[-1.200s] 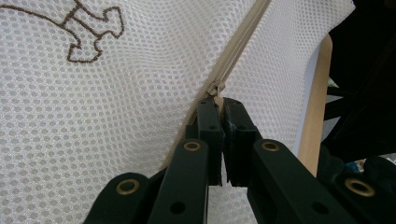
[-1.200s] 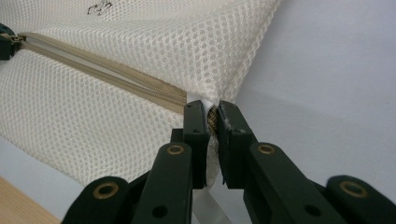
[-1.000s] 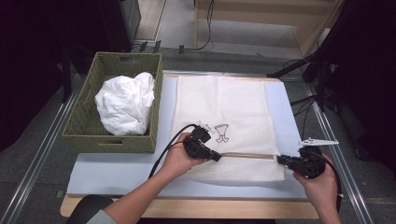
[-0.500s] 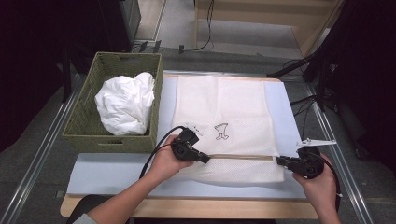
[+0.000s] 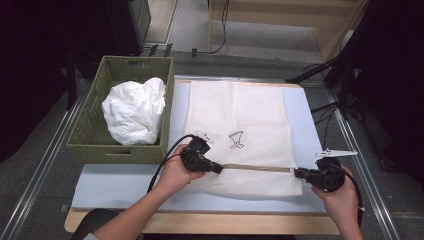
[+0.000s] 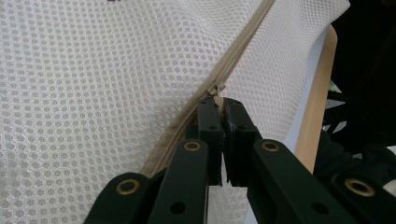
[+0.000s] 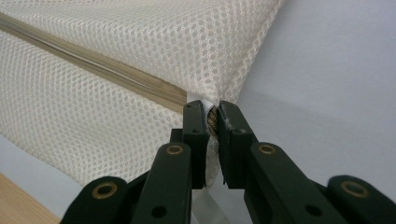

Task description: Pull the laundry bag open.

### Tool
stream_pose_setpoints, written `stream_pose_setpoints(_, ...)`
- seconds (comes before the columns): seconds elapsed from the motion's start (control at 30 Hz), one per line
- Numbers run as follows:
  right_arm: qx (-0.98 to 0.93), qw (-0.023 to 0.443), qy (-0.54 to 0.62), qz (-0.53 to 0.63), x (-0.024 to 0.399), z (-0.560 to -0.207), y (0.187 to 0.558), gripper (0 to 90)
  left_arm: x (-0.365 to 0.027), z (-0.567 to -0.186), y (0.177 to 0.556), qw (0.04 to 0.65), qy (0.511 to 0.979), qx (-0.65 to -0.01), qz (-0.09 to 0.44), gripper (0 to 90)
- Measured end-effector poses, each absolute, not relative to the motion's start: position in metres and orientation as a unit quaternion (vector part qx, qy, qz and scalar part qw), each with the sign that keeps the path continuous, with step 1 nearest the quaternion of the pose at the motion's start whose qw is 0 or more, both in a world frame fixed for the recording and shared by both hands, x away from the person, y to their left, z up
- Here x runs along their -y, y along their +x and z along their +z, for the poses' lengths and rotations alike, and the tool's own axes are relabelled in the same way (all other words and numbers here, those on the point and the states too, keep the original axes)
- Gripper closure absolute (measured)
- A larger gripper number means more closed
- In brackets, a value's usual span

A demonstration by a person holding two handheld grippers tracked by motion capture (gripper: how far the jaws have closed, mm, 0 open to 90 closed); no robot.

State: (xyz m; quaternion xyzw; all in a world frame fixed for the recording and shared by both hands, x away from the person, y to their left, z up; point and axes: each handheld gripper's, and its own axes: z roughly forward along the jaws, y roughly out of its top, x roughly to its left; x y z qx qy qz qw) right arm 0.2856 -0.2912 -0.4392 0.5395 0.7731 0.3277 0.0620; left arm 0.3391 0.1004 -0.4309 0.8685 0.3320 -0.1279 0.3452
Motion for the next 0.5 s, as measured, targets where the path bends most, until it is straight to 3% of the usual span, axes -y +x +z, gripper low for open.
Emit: stream_pose_setpoints(0.5, -0.773, 0.059, 0.538, 0.332, 0.2922, -0.439, 0.2857, 83.6, -0.1013, -0.4314, 0.3395, 0.347, 0.868, -0.332, -0.13, 88.0)
